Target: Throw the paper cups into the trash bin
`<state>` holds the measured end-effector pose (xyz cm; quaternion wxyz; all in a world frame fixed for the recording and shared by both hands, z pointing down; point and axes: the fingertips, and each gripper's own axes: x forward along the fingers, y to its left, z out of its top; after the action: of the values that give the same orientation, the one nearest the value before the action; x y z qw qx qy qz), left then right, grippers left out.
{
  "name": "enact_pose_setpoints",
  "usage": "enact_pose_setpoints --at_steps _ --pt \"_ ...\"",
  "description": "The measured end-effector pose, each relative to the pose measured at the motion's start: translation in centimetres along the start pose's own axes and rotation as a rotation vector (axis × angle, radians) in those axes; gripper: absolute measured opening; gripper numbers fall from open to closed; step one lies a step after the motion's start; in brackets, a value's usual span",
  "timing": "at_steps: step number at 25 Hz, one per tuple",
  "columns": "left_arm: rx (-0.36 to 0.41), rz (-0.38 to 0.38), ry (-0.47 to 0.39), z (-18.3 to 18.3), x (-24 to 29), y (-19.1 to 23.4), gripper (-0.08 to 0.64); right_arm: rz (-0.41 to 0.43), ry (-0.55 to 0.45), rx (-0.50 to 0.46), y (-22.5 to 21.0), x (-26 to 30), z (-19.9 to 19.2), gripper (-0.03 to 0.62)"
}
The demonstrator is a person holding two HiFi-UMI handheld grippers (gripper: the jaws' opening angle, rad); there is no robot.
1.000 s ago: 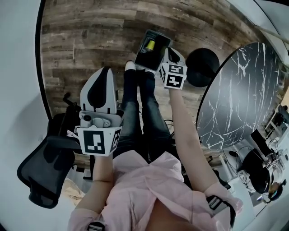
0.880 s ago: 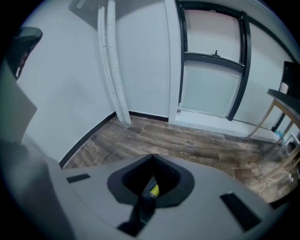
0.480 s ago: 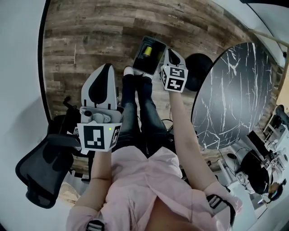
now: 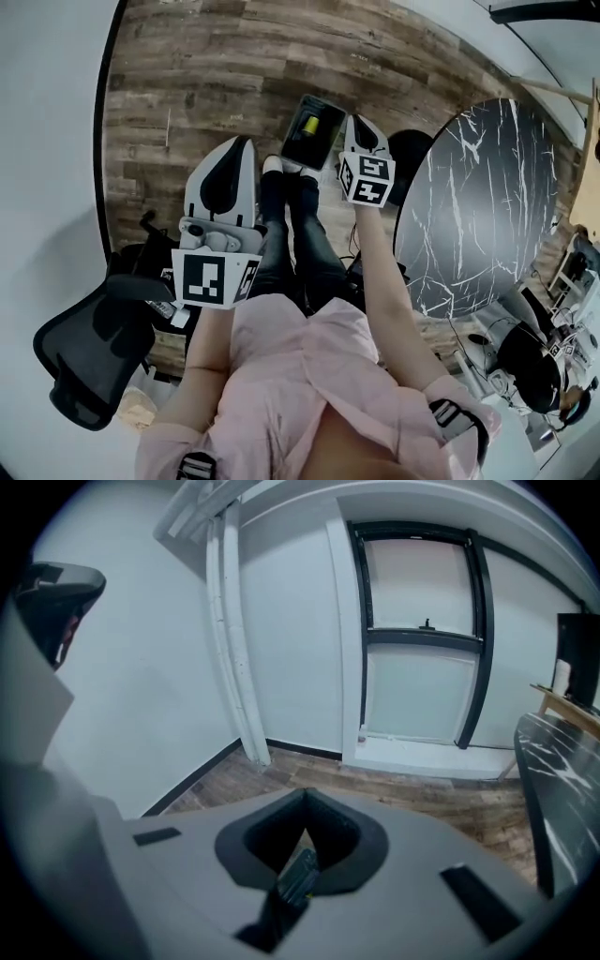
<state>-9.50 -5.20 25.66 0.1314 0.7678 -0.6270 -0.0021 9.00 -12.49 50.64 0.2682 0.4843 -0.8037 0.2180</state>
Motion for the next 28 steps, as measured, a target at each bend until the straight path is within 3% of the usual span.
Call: enact_pose_setpoints --at_steps 9,28 --pt "-0.016 -0.060 0.011 1.1 -1.1 -2.1 0.015 0.060 -0.094 -0.058 1.7 -3.7 4.5 0.029" --pt "0.027 -0.069 -0.041 5.2 -2.9 -2.5 0.015 0.089 -0.292 -0.091 2.9 -12.6 12.5 0.029"
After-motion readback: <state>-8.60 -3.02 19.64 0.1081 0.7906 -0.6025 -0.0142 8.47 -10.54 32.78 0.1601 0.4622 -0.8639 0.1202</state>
